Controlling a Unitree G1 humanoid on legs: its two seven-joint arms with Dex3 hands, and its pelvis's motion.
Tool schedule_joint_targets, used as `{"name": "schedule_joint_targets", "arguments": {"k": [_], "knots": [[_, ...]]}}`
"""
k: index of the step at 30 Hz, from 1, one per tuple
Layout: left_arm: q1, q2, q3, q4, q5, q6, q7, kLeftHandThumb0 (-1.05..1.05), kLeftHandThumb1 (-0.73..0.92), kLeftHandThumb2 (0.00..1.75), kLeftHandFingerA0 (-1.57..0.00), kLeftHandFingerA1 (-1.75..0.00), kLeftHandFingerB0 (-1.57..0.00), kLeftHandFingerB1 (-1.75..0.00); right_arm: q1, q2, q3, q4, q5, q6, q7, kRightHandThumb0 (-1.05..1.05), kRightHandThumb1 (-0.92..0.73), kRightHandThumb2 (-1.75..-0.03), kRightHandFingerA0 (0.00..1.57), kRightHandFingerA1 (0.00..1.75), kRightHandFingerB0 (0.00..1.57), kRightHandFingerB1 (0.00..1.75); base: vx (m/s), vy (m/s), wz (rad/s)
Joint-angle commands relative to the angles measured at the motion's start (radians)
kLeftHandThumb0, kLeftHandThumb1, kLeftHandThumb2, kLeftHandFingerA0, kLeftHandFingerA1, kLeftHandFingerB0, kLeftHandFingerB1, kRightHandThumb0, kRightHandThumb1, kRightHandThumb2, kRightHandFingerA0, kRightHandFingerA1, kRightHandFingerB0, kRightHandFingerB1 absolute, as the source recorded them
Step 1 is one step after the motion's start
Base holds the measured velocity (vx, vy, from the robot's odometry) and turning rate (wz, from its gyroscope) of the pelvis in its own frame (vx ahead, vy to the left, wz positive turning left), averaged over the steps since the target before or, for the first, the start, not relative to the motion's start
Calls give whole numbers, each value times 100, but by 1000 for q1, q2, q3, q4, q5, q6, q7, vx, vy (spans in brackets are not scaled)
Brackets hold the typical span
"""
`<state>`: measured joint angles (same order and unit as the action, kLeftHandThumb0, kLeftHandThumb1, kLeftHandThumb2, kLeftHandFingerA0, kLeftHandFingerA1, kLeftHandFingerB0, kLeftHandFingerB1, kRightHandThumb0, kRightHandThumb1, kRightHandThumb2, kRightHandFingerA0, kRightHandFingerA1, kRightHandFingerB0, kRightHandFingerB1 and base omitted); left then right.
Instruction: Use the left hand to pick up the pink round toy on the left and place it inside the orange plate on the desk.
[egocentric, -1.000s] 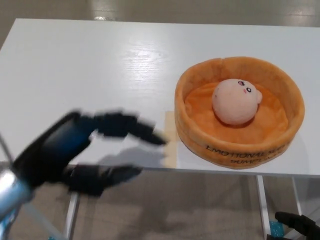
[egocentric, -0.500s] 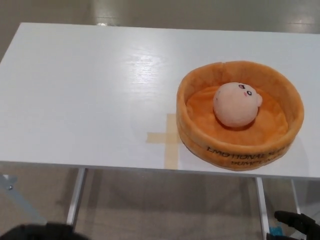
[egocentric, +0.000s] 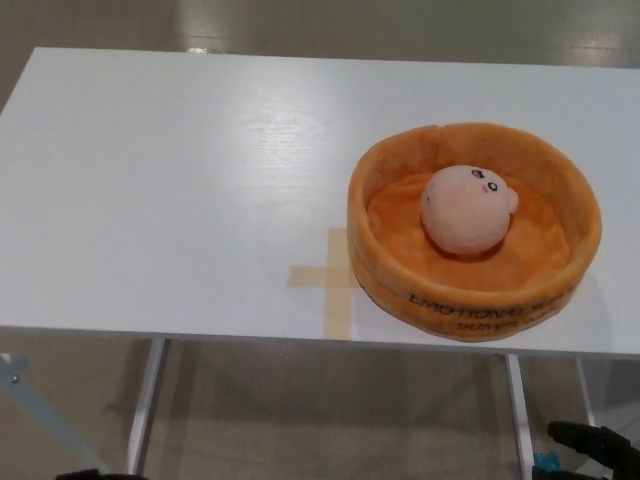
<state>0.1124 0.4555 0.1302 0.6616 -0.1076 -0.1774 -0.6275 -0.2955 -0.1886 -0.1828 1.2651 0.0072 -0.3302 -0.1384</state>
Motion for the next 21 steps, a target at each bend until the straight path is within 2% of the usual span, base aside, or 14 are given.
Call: {"name": "schedule_joint_targets", "arguments": {"k": [1,2,3,4,8,16,21], "knots": [[-160,-94,7,472,97,-25,418,-51,33,67,0,-5,0,-20,-3,-13,2,10,-11,4,-16,-10,-29,-82,41,88,60,73,0,0,0],[-171,-94,7,485,96,-18,422,-51,33,67,0,-5,0,-20,-4,-13,-1,10,-8,2,-15,-10,-29,-82,41,88,60,73,0,0,0],[-184,-92,9,501,92,-17,419,-61,39,68,0,0,-1,-6,-3,-12,-1,9,-8,-3,-17,-9,-30,-83,39,89,58,74,0,0,0],[-191,-90,8,510,91,-24,409,-69,43,73,0,0,0,0,-2,-12,1,7,-11,-6,-20,-6,-25,-93,44,74,51,72,0,0,0],[-219,-81,-3,545,94,-44,387,-64,41,72,0,0,0,-3,2,-12,5,5,-15,-13,-23,-4,-26,-93,43,74,47,71,0,0,0],[-255,-73,-59,592,144,-99,404,-69,43,76,0,0,0,-1,-4,-12,15,6,-22,-16,-34,-3,-25,-93,44,74,47,71,0,0,0],[-267,-70,-75,610,147,-125,415,-63,39,71,0,0,0,-1,-11,-12,11,10,-21,-12,-39,-4,-25,-93,44,75,48,72,0,0,0]]}}
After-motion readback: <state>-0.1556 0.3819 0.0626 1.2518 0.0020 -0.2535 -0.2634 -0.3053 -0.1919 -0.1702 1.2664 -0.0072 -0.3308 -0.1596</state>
